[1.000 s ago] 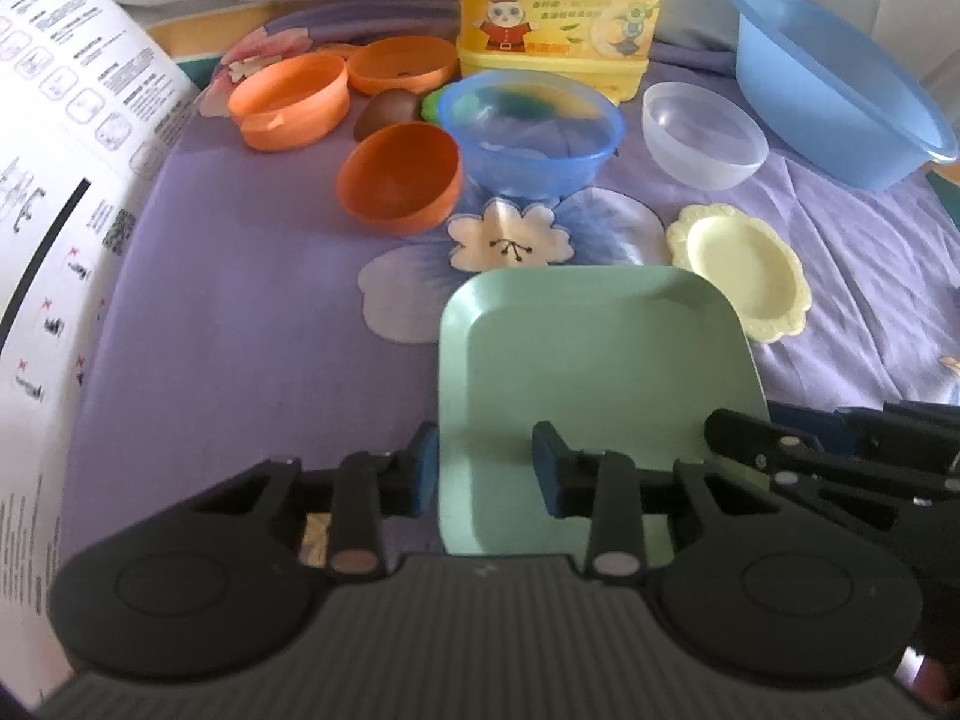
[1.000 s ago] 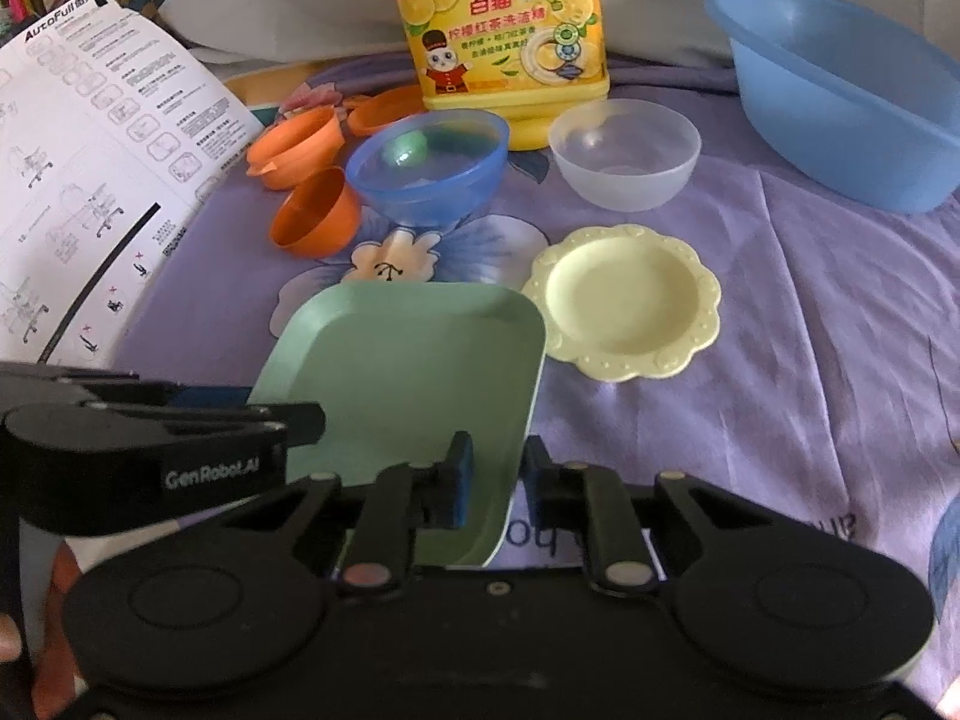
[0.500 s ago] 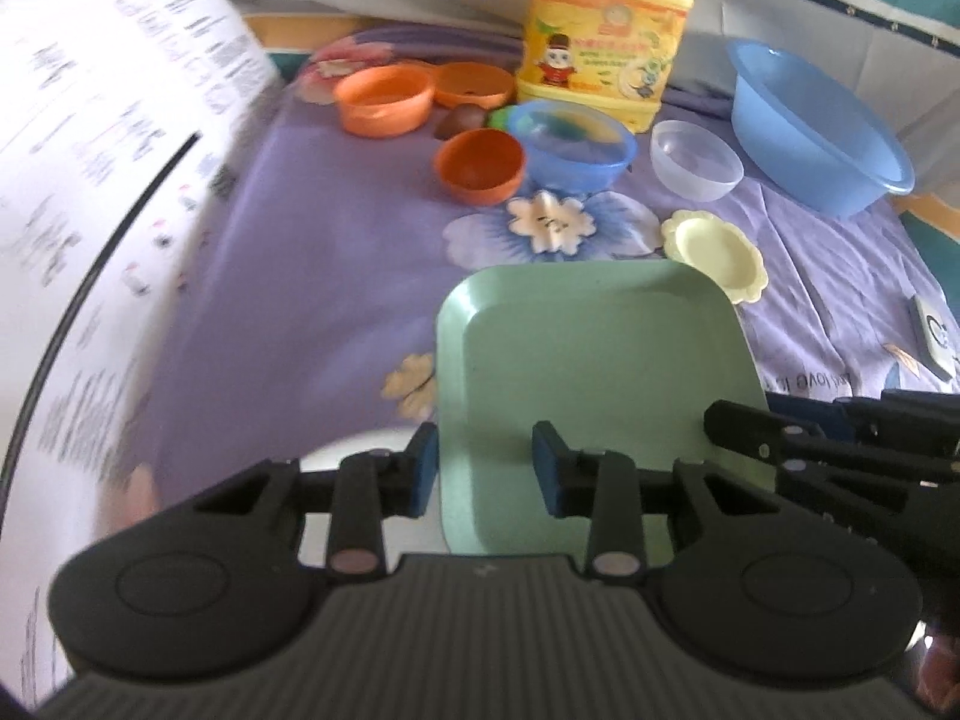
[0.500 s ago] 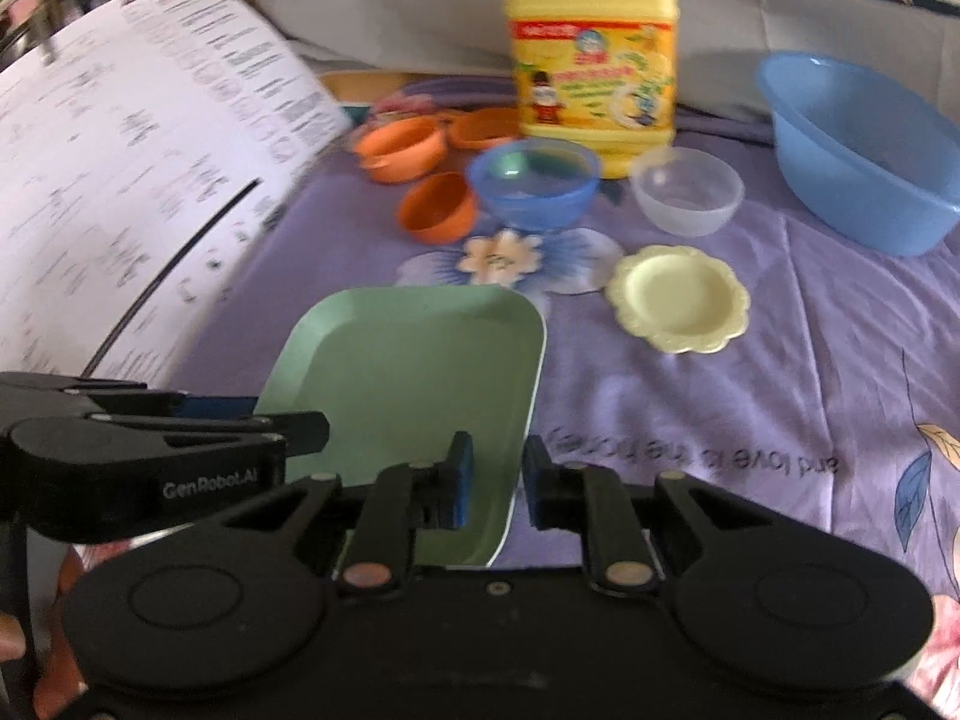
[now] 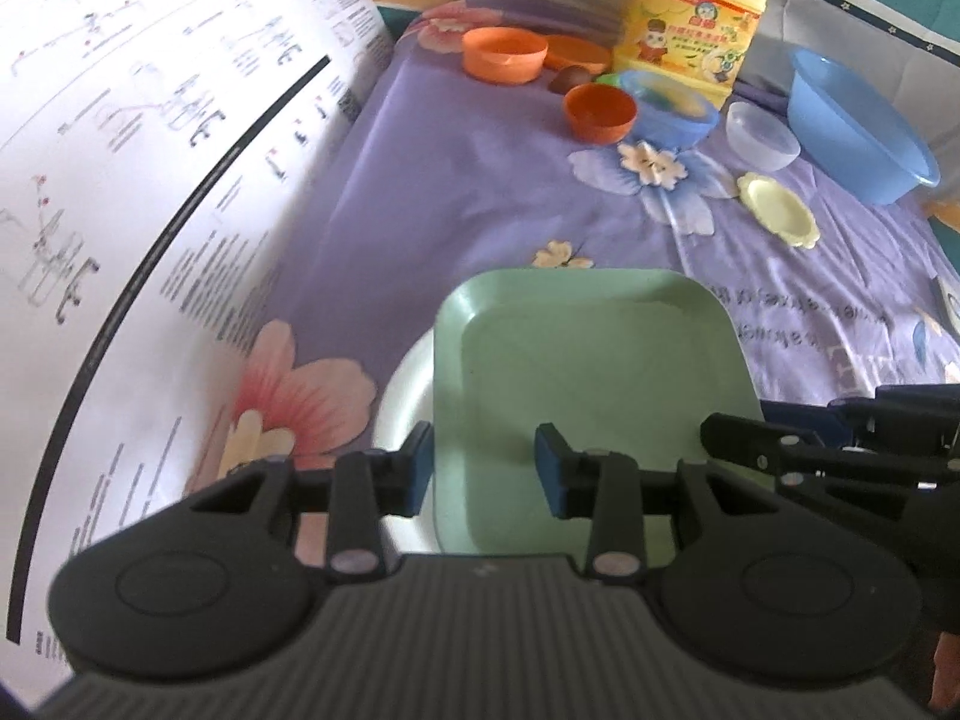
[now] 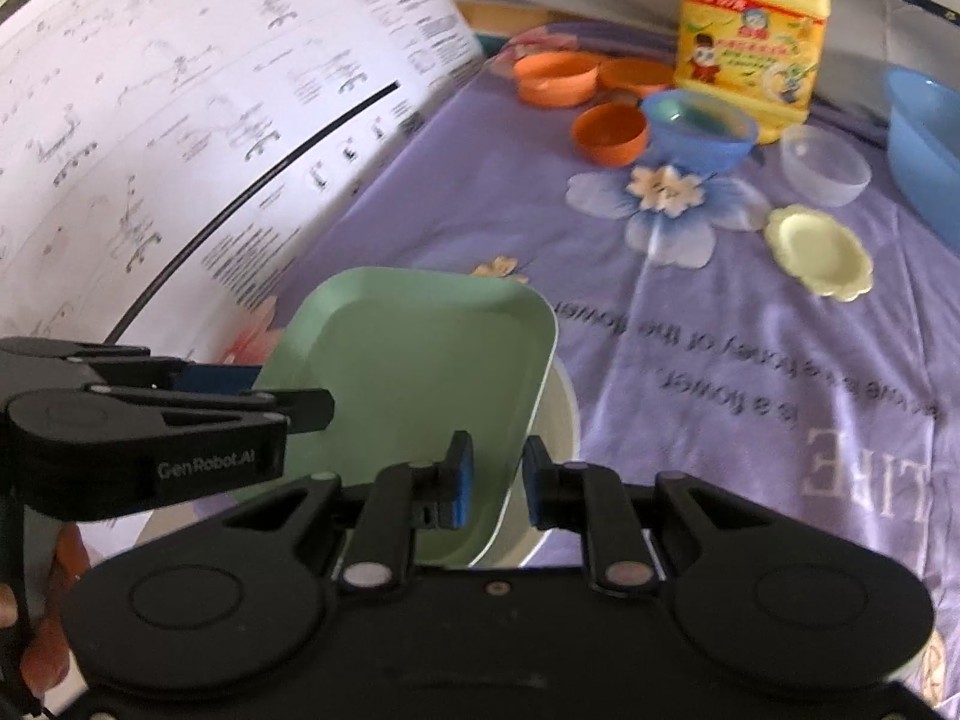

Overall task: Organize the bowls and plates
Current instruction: 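Carry the green square plate with both tools over the white plate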

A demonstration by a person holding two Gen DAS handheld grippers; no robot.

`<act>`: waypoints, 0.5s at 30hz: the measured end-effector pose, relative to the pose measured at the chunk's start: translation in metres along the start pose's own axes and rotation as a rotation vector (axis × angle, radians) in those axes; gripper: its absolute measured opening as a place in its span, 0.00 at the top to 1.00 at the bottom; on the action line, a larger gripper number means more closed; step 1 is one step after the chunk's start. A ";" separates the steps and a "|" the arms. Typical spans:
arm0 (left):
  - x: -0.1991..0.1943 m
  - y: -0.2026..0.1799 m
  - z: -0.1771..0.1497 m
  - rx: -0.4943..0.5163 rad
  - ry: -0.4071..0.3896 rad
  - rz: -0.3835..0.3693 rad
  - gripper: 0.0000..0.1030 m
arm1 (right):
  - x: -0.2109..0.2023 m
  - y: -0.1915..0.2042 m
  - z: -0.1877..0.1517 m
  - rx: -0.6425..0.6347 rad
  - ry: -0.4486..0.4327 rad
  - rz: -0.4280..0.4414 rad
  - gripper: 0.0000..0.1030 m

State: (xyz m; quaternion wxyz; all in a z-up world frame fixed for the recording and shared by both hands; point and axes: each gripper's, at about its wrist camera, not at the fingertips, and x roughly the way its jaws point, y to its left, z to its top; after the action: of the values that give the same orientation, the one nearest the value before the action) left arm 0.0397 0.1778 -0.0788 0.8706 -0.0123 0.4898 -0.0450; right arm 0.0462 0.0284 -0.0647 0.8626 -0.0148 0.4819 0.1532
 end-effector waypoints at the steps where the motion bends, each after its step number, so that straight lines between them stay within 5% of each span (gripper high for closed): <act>1: 0.001 -0.001 -0.002 0.003 -0.001 0.004 0.66 | 0.001 0.003 -0.001 -0.003 0.005 0.001 0.83; 15: 0.017 0.003 -0.009 0.019 0.030 0.004 0.66 | 0.019 0.003 -0.008 0.001 0.068 0.006 0.82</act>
State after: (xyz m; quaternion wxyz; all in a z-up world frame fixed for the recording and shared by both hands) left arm 0.0413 0.1796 -0.0981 0.8634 -0.0026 0.5023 -0.0481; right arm 0.0476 0.0346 -0.0842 0.8454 -0.0182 0.5110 0.1548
